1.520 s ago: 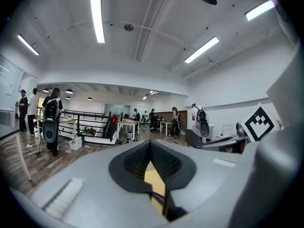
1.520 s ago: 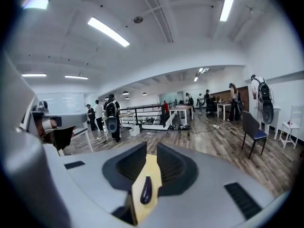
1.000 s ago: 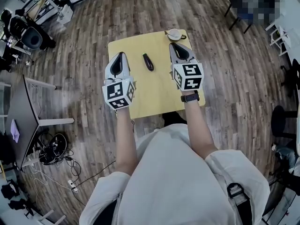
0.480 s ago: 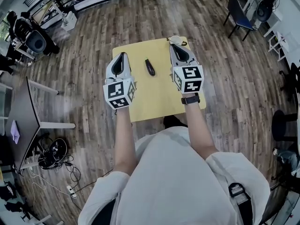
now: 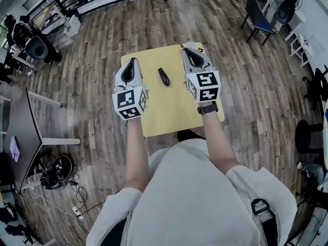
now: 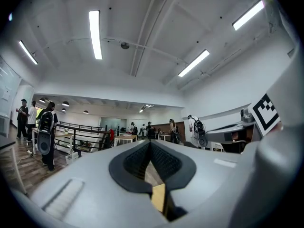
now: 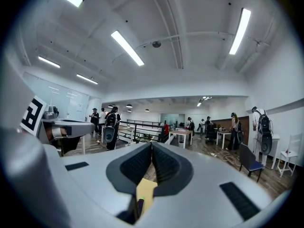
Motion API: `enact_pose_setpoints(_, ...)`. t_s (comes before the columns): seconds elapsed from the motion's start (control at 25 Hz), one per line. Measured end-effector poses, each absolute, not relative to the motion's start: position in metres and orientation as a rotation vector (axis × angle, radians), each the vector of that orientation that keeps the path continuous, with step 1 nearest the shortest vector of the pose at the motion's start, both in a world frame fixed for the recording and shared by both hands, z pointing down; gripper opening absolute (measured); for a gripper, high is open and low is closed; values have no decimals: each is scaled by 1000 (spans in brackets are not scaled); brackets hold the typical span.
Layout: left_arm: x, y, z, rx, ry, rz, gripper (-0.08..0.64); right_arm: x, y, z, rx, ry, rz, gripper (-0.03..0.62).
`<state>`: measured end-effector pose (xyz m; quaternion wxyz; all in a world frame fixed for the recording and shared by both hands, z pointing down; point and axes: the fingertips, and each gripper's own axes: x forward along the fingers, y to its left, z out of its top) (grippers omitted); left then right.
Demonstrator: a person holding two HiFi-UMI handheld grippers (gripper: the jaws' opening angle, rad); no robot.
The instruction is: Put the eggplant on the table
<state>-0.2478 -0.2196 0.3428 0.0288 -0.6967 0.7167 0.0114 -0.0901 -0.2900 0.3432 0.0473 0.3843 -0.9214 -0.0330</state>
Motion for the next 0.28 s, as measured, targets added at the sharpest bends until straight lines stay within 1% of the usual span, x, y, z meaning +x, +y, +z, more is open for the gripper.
enact_pose_setpoints(0.28,-265,-241,355,-2147,2249,46,8,-109,-311,354,1126,-2795,-107,14)
